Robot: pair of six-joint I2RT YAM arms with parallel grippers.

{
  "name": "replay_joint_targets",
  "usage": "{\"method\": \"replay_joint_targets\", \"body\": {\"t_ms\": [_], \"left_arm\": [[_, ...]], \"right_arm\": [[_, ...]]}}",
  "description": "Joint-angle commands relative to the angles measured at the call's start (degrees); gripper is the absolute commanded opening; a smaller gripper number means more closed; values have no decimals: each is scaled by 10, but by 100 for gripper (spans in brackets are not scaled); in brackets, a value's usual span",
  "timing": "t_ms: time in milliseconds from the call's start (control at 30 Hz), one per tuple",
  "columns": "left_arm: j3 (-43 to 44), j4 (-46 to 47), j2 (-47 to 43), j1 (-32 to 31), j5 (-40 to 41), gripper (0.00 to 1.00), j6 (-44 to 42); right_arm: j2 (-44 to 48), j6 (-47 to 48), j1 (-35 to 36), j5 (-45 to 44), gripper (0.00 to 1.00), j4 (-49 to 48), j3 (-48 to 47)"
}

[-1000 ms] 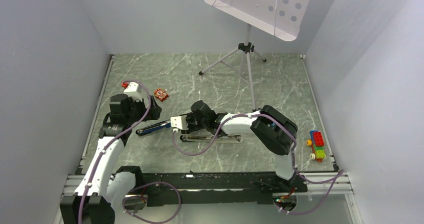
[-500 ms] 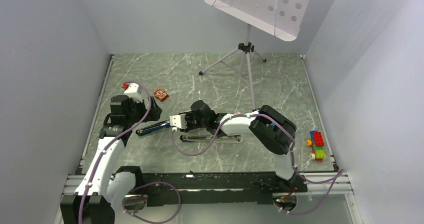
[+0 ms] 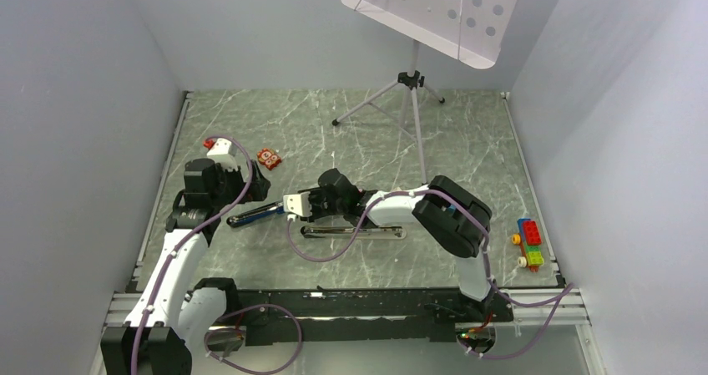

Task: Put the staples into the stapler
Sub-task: Pick up the stapler.

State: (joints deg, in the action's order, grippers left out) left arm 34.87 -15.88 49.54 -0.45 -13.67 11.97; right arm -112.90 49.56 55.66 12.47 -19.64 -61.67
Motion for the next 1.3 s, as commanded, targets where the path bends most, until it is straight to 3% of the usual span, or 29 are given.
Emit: {"method": "replay_joint_targets", "body": {"t_ms": [0, 800, 1267], "left_arm": [[0, 22, -1, 3, -6, 99, 14], [-6, 34, 2, 3, -12, 99, 26], [-9, 35, 0, 3, -16, 99, 30]], "right_arm": [[-13, 9, 3, 0, 37, -30, -16], [-26, 17, 3, -9, 31, -43, -17], [-10, 14, 3, -6, 20, -60, -5]]}}
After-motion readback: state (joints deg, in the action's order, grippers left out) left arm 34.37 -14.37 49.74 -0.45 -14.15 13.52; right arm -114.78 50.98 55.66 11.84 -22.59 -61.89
